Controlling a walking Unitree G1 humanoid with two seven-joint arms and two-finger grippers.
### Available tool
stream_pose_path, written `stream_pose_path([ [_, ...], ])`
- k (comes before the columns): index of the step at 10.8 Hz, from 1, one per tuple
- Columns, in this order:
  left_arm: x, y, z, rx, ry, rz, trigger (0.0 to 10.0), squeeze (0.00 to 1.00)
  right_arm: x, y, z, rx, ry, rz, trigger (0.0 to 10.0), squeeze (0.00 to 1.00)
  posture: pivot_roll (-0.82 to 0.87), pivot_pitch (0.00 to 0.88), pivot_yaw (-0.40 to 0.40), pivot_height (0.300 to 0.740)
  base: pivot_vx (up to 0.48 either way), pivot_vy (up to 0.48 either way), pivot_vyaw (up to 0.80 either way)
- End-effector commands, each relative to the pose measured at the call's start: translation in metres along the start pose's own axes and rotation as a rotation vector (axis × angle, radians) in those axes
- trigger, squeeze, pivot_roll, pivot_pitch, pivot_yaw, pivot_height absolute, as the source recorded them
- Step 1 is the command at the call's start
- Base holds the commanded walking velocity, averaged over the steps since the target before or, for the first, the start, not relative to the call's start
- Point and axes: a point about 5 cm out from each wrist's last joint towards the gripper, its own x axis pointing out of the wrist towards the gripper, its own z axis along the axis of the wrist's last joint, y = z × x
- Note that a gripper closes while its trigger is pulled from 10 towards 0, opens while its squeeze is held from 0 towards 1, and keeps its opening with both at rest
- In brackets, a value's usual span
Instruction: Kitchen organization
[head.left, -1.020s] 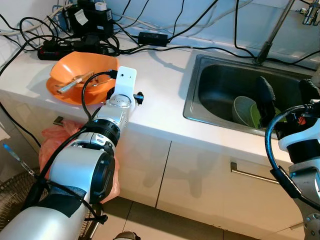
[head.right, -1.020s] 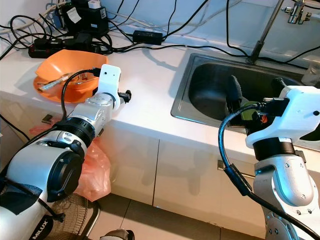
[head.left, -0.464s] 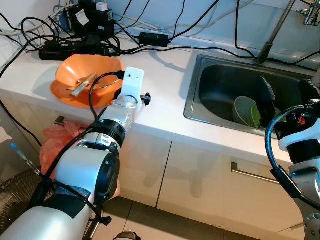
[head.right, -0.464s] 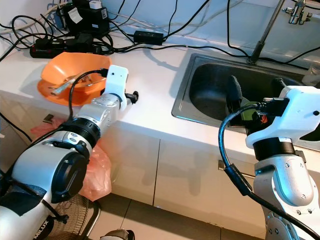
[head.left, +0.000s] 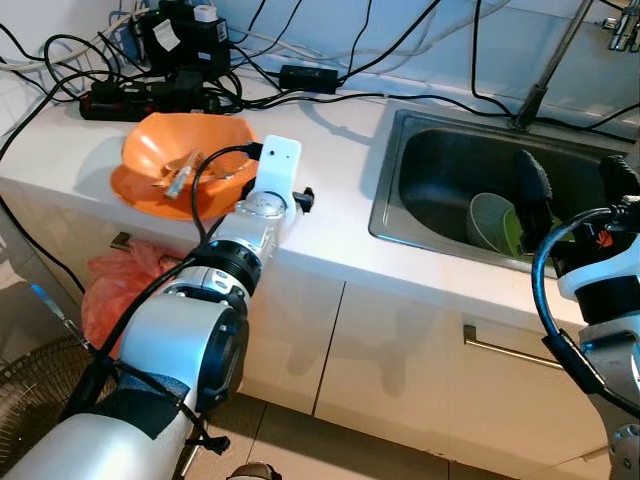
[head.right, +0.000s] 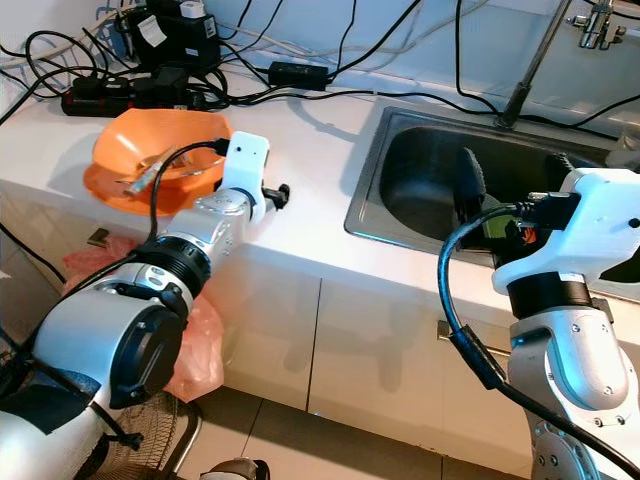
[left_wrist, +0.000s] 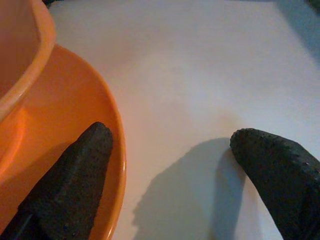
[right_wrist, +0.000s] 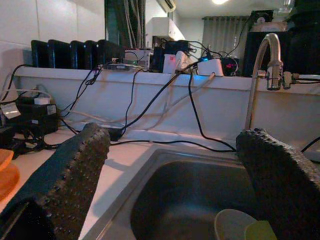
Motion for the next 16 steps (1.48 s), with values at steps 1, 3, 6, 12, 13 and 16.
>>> stream_pose_path([
  [1, 0.0, -0.016, -0.003, -0.008, 0.031, -0.074, 10.0, 0.0, -0.001, -0.003, 0.003, -0.01, -0.001, -0.015, 10.0, 0.0, 0.03, 0.0, -0.052, 0.74, 0.0, 0.0, 0.0],
  [3, -0.001, -0.022, -0.003, -0.015, 0.029, -0.099, 10.0, 0.0, -0.001, -0.003, 0.003, -0.01, -0.001, -0.016, 10.0, 0.0, 0.03, 0.0, -0.052, 0.74, 0.0, 0.0, 0.0],
  [6, -0.001, -0.032, -0.005, -0.009, 0.028, -0.14, 10.0, 0.0, -0.001, -0.003, 0.003, -0.009, -0.002, -0.019, 10.0, 0.0, 0.03, 0.0, -0.049, 0.74, 0.0, 0.0, 0.0],
  [12, -0.008, -0.079, 0.001, 0.058, -0.013, -0.297, 10.0, 0.0, -0.002, -0.003, 0.003, -0.005, -0.005, -0.028, 10.0, 0.0, 0.02, 0.0, -0.038, 0.74, 0.0, 0.0, 0.0],
  [13, -0.01, -0.088, 0.002, 0.075, -0.02, -0.325, 10.0, 0.0, -0.002, -0.003, 0.003, -0.005, -0.007, -0.029, 10.0, 0.0, 0.02, 0.0, -0.034, 0.74, 0.0, 0.0, 0.0],
  [16, -0.016, -0.109, 0.005, 0.092, -0.04, -0.402, 10.0, 0.0, -0.003, -0.003, 0.003, -0.005, -0.008, -0.035, 10.0, 0.0, 0.01, 0.0, -0.027, 0.74, 0.0, 0.0, 0.0],
])
